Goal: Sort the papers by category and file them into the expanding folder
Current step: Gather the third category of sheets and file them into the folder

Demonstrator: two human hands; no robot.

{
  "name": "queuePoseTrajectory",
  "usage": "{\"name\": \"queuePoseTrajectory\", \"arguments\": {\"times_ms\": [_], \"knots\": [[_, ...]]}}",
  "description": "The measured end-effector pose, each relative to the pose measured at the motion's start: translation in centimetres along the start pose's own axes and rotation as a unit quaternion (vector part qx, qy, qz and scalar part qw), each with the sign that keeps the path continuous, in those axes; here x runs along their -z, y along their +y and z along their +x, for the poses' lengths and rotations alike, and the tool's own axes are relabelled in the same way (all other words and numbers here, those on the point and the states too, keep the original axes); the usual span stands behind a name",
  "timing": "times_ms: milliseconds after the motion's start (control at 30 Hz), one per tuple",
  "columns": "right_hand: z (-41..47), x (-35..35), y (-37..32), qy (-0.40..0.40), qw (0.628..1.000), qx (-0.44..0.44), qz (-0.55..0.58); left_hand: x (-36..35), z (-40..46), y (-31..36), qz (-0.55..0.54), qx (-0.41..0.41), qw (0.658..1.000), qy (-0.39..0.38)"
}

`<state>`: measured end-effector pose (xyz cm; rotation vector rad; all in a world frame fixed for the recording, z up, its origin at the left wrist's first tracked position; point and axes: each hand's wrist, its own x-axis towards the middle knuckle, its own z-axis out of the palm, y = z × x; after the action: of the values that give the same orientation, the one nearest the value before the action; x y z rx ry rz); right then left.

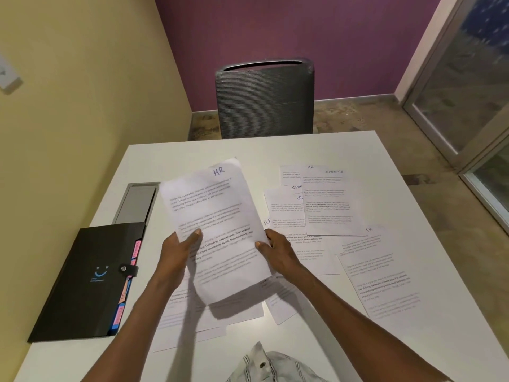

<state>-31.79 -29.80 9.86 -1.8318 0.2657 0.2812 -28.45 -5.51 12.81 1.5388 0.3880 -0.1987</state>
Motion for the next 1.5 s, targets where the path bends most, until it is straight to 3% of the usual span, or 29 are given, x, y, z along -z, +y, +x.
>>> {"name": "queuePoseTrajectory", "arguments": {"times_ms": [100, 200, 333, 467, 600, 800, 867, 933, 1033, 1100, 1233, 1367, 1500], "knots": [[-0.7, -1.0, 0.6, -0.048, 0.998, -0.028, -0.022, 1.7, -0.9, -1.8, 0.01, 0.043, 0.999, -0.022], [-1.1, -2.1, 1.9, -0.077, 0.994, -0.047, -0.057, 3.3, -1.4, -3.3, 0.04, 0.065, 0.997, 0.003], [-1.0, -2.5, 4.2, -0.046, 0.982, -0.085, -0.161, 5.0, -1.8, -3.8, 0.066, 0.063, 0.994, 0.052], [-2.6, -1.0, 7.6, 0.004, 0.926, -0.082, -0.367, 6.9, -1.7, -3.4, 0.067, 0.066, 0.993, 0.073], [-5.1, -1.2, 10.3, -0.064, 0.877, -0.047, -0.473, 7.8, -1.4, -3.4, 0.07, 0.071, 0.991, 0.091], [-7.1, -5.7, 11.1, -0.135, 0.83, 0.042, -0.54, 8.0, -1.2, -3.6, 0.091, 0.088, 0.991, 0.053], [-7.4, -6.8, 11.2, -0.155, 0.839, 0.052, -0.519, 7.9, -1.3, -3.8, 0.104, 0.096, 0.989, 0.044], [-7.9, -7.2, 11.1, -0.158, 0.88, 0.035, -0.446, 7.9, -1.2, -4.0, 0.119, 0.097, 0.988, 0.034], [-8.5, -6.9, 11.8, -0.02, 0.932, -0.02, -0.36, 7.4, -1.2, -3.9, 0.138, 0.093, 0.986, 0.022], [-8.4, -6.2, 12.9, 0.09, 0.918, -0.07, -0.381, 7.1, -1.2, -3.6, 0.148, 0.094, 0.984, 0.02], [-7.7, -4.9, 13.3, 0.172, 0.884, -0.209, -0.382, 6.5, -1.1, -2.9, 0.149, 0.087, 0.985, 0.004], [-6.3, -4.5, 13.0, 0.148, 0.87, -0.241, -0.404, 6.4, -1.1, -2.4, 0.153, 0.083, 0.985, -0.004], [-5.3, -4.4, 13.3, 0.12, 0.887, -0.259, -0.364, 6.8, -1.1, -2.2, 0.163, 0.075, 0.984, -0.01]]}}
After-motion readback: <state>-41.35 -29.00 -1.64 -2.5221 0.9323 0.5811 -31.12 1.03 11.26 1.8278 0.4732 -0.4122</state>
